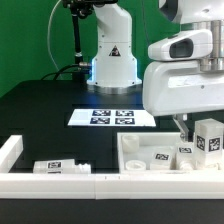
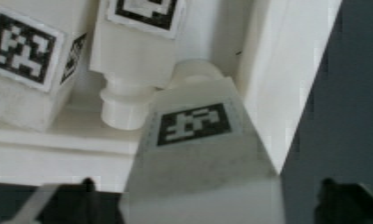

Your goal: Assemble one leg

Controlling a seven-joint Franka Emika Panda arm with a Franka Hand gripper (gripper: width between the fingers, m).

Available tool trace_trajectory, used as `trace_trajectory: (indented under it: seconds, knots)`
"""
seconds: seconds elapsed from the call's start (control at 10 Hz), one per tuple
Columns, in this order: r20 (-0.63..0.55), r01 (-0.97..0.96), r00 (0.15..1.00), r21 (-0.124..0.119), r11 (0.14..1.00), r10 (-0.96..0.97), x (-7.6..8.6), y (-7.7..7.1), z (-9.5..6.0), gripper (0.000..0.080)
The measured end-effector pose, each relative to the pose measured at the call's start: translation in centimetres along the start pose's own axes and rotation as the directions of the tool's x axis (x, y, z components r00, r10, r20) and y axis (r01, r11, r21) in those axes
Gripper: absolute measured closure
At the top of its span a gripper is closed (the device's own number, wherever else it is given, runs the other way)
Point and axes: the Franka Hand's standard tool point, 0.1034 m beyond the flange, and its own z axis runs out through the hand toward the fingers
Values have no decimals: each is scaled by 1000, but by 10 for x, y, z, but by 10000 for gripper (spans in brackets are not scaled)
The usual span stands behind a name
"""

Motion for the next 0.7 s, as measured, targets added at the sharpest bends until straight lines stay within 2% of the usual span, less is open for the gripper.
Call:
trace_trajectory:
  seconds: [0.1,0.2,0.5,0.7]
  knots:
    - [0,-11,1000,0,1000,11,0,0,0,318]
    - [0,-82,997,2,997,82,0,0,0,516]
    - [0,-270,963,0,963,270,0,1,0,514]
    - [0,-523,852,-24,852,524,-1,2,1,514]
